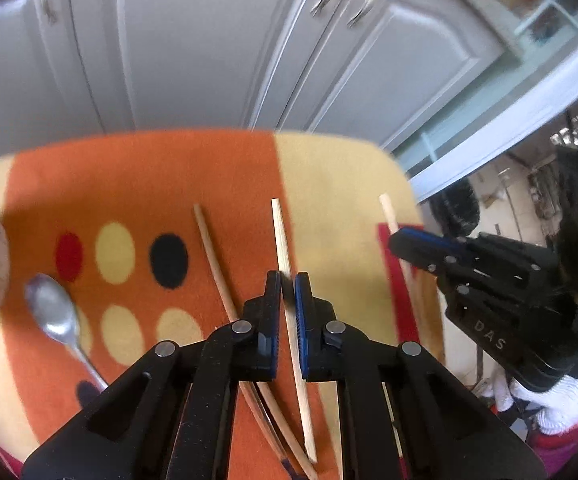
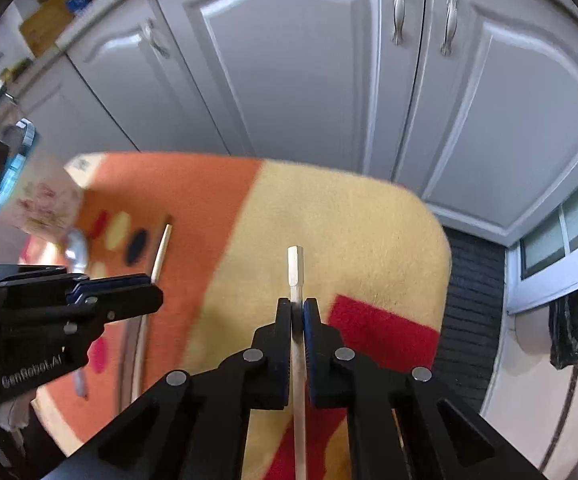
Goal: Organize utensils
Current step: 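Grasp a wooden chopstick with the left gripper while the right grasps another chopstick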
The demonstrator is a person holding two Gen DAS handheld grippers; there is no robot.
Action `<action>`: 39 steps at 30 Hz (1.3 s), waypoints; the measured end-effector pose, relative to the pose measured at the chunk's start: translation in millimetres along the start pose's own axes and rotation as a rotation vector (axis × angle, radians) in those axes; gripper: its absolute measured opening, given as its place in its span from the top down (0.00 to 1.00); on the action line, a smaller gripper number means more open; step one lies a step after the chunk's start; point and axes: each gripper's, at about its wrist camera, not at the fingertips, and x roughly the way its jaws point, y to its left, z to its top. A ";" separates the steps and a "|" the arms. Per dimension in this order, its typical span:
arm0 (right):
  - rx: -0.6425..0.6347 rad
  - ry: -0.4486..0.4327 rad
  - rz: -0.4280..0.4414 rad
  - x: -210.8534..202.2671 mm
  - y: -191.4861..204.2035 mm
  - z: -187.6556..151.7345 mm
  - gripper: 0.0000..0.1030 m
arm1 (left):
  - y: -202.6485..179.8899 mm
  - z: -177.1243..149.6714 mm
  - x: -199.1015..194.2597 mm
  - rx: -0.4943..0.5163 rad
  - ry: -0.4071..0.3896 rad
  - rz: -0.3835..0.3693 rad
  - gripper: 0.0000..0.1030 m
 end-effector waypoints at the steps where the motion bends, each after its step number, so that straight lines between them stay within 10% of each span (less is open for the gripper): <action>1: -0.002 -0.004 -0.005 -3.5 1.1 -1.1 0.95 | -1.1 -0.2 -4.1 0.007 -0.012 -0.001 0.95; 22: -0.105 -0.127 0.067 -71.2 65.9 14.5 0.95 | 38.9 -20.0 -120.8 -0.050 -0.200 -0.047 0.97; 27: -0.132 0.020 -0.018 -10.8 61.8 4.7 0.68 | 50.1 -29.6 -130.3 -0.071 -0.207 -0.058 0.97; 33: -0.140 0.115 -0.088 61.0 59.6 8.2 0.73 | 60.2 -34.2 -148.5 -0.083 -0.224 -0.041 0.97; 36: -0.131 0.108 -0.082 63.9 59.2 20.5 0.95 | 66.0 -35.1 -158.0 -0.092 -0.237 -0.037 0.97; 39: -0.141 0.097 -0.036 49.1 60.4 22.9 0.95 | 72.5 -35.1 -168.1 -0.105 -0.253 -0.045 0.97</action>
